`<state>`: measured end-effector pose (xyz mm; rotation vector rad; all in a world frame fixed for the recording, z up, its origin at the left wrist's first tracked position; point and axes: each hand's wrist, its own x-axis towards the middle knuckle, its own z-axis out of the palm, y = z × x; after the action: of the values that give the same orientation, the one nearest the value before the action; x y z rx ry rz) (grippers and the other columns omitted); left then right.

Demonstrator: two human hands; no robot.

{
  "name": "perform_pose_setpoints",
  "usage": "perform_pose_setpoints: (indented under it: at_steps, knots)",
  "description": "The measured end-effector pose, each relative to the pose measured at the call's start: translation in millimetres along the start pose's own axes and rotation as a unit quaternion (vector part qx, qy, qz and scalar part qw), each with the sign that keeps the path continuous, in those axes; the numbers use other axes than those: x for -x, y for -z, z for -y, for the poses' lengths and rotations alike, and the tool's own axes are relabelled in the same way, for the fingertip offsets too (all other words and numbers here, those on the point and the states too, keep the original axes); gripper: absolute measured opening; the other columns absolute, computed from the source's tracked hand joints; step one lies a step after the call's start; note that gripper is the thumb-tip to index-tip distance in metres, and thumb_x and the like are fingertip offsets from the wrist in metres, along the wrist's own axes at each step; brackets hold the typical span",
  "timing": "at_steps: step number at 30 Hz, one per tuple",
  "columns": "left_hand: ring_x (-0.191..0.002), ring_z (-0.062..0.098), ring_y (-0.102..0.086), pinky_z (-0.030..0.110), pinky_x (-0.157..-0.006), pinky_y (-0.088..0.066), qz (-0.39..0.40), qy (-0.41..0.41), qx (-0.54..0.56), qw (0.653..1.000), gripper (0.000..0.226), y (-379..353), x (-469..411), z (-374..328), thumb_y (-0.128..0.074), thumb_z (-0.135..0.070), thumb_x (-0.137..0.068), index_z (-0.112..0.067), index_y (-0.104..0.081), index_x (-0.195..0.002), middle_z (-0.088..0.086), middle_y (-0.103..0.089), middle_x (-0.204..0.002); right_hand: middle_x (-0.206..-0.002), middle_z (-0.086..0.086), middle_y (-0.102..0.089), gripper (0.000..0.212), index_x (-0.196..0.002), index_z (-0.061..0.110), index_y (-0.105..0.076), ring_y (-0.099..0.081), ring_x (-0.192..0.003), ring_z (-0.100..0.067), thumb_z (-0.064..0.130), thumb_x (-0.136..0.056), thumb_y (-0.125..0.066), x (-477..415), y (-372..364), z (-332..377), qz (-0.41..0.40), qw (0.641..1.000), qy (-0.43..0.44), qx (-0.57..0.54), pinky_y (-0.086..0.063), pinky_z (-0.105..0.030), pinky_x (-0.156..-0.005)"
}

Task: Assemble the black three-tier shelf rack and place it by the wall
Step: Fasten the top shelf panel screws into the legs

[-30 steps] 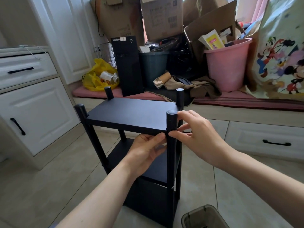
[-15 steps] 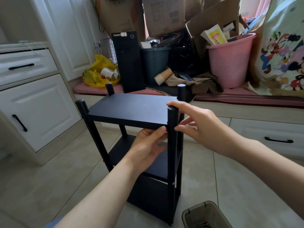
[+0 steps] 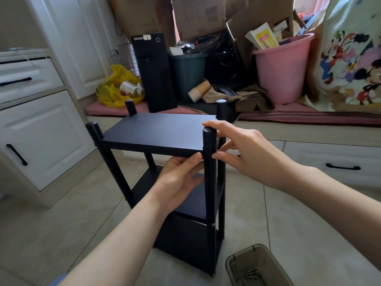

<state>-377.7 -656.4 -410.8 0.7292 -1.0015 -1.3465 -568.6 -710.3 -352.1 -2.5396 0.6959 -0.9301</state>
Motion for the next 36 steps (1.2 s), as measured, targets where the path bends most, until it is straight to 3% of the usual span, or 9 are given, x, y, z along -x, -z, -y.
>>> perform_pose_setpoints:
  at_steps: [8, 11, 13, 18, 27, 29, 31, 33, 36]
  knots:
    - [-0.115, 0.026, -0.069, 0.035, -0.093, -0.056, -0.015, -0.004, 0.004, 1.000, 0.024, -6, 4, 0, -0.072, -0.017, -0.085, -0.012, -0.079, -0.108, 0.012, -0.074, -0.118, -0.112, 0.016, -0.065, 0.047, -0.132, 0.031, -0.053, -0.071, -0.085, -0.004, 0.024, -0.089, -0.071, 5, -5, -9, -0.041, 0.992, -0.046, -0.112, -0.055, -0.016, -0.075]
    - [-0.109, 0.022, -0.072, 0.030, -0.089, -0.057, -0.026, 0.005, 0.010, 1.000, 0.019, -9, 5, 2, -0.071, -0.014, -0.085, -0.012, -0.081, -0.101, 0.010, -0.076, -0.112, -0.107, -0.002, -0.072, 0.022, -0.121, 0.026, -0.056, -0.075, -0.079, -0.019, 0.027, -0.099, -0.057, 6, -4, -23, -0.124, 0.945, -0.153, -0.262, -0.061, -0.030, -0.069]
    - [-0.106, 0.019, -0.073, 0.027, -0.086, -0.057, -0.031, 0.010, 0.015, 0.999, 0.018, -11, 4, 5, -0.066, -0.012, -0.088, -0.015, -0.082, -0.096, 0.007, -0.077, -0.107, -0.106, -0.014, -0.072, 0.018, -0.110, 0.017, -0.059, -0.075, -0.078, -0.025, 0.027, -0.105, -0.045, 14, -4, -39, -0.143, 0.910, -0.265, -0.286, -0.062, -0.039, -0.070]
    - [-0.102, 0.015, -0.073, 0.026, -0.084, -0.057, -0.014, 0.013, 0.018, 1.000, 0.019, -10, 1, 6, -0.064, -0.014, -0.090, -0.018, -0.082, -0.095, 0.001, -0.078, -0.104, -0.098, -0.007, -0.077, 0.033, -0.110, 0.013, -0.063, -0.074, -0.090, -0.021, 0.039, -0.105, -0.043, 62, -21, -81, 0.082, 0.848, -0.456, -0.256, -0.060, -0.041, -0.083]
    - [-0.101, 0.014, -0.073, 0.026, -0.084, -0.057, -0.008, 0.021, 0.022, 0.999, 0.019, -12, 2, 6, -0.065, -0.013, -0.088, -0.021, -0.082, -0.087, -0.001, -0.078, -0.101, -0.108, -0.011, -0.072, 0.025, -0.116, 0.008, -0.061, -0.071, -0.101, -0.028, 0.027, -0.102, -0.053, 152, -117, -130, 0.257, 0.771, -0.550, -0.192, -0.060, -0.039, -0.087]
    - [-0.101, 0.015, -0.073, 0.026, -0.085, -0.057, -0.009, 0.019, 0.022, 1.000, 0.018, -13, 2, 6, -0.066, -0.014, -0.087, -0.021, -0.082, -0.088, -0.002, -0.078, -0.101, -0.101, -0.008, -0.072, 0.025, -0.106, 0.010, -0.065, -0.071, -0.092, -0.026, 0.032, -0.098, -0.057, 172, -150, -133, 0.317, 0.764, -0.546, -0.134, -0.061, -0.034, -0.077]
    - [-0.102, 0.015, -0.073, 0.028, -0.087, -0.057, -0.009, 0.018, 0.019, 1.000, 0.018, -12, 3, 7, -0.066, -0.014, -0.087, -0.022, -0.082, -0.089, -0.002, -0.078, -0.102, -0.084, -0.004, -0.068, 0.027, -0.092, 0.012, -0.063, -0.068, -0.073, -0.022, 0.038, -0.095, -0.059, 187, -180, -134, 0.377, 0.753, -0.533, -0.079, -0.056, -0.028, -0.056]
    - [-0.104, 0.016, -0.072, 0.029, -0.088, -0.056, -0.008, 0.018, 0.017, 1.000, 0.017, -11, 3, 6, -0.066, -0.014, -0.088, -0.021, -0.082, -0.091, -0.001, -0.077, -0.103, -0.078, -0.005, -0.063, 0.032, -0.095, 0.010, -0.054, -0.064, -0.061, -0.021, 0.042, -0.096, -0.058, 201, -206, -137, 0.409, 0.739, -0.532, -0.059, -0.053, -0.029, -0.048]
    - [-0.106, 0.016, -0.072, 0.030, -0.090, -0.056, -0.001, 0.015, 0.011, 1.000, 0.017, -10, 4, 6, -0.067, -0.016, -0.087, -0.022, -0.082, -0.092, -0.002, -0.077, -0.104, -0.094, -0.012, -0.059, 0.035, -0.092, 0.009, -0.049, -0.068, -0.076, -0.029, 0.044, -0.098, -0.055, 220, -235, -137, 0.428, 0.728, -0.533, -0.045, -0.058, -0.036, -0.054]
